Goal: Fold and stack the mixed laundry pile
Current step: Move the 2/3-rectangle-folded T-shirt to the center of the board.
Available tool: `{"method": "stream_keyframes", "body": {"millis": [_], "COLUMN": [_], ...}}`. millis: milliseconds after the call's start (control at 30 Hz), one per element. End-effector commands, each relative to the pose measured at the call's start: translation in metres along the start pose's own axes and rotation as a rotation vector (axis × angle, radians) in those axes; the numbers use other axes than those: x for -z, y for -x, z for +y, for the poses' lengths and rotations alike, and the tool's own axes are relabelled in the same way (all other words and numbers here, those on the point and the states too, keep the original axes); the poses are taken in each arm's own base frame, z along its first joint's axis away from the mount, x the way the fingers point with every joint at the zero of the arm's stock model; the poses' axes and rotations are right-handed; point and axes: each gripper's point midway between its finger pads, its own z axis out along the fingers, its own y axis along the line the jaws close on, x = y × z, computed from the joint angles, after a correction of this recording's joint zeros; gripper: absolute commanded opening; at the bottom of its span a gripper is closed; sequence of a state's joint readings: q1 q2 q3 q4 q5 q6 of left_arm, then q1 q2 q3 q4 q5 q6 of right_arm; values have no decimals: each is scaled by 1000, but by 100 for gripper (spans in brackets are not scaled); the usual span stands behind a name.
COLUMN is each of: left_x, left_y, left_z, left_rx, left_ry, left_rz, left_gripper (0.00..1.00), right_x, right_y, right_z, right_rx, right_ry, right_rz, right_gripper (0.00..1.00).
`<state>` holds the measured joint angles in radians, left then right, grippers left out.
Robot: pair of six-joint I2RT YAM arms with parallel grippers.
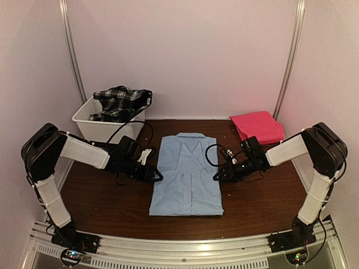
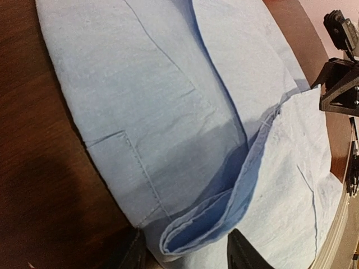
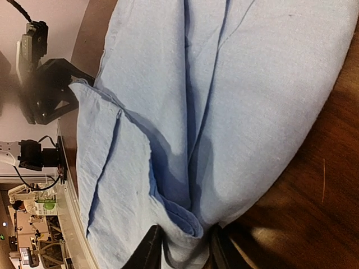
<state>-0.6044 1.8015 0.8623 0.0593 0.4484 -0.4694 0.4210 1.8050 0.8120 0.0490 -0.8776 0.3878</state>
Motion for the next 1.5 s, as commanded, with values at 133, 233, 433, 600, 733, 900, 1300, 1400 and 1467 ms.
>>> {"method": "stream_keyframes", "body": {"millis": [133, 233, 433, 600, 733, 900, 1300, 1400, 1467], "left_x": [9, 8, 10, 11, 12, 19, 6, 2, 0], "left_y": [29, 29, 33, 33, 34, 43, 72, 77, 80], "left_z": [-19, -19, -19, -21, -23, -24, -6, 0, 0], "left_rx": [-59, -58, -60, -68, -72, -83, -112, -115, -120], "left_ry": [-47, -46, -42, -49, -54, -29, 35, 51, 54], "left_rz": [-76, -71, -83, -80, -81, -116, -165, -174, -178], "left_gripper": [37, 35, 34, 24, 11, 0, 0, 0, 0], "right_x": [6, 7, 14, 18, 17, 21, 25, 25, 27], "right_y": [18, 16, 21, 27, 26, 34, 74, 80, 84], "right_z": [15, 11, 12, 22, 24, 26, 8, 0, -3], "right_rx": [65, 55, 67, 84, 92, 114, 145, 142, 145], "right_ry": [-7, -34, -75, -45, -33, -52, -111, -127, -132], "right_rz": [-30, -19, -46, -59, -56, -81, -168, -186, -205], "right_gripper": [15, 19, 20, 5, 0, 0, 0, 0, 0]}}
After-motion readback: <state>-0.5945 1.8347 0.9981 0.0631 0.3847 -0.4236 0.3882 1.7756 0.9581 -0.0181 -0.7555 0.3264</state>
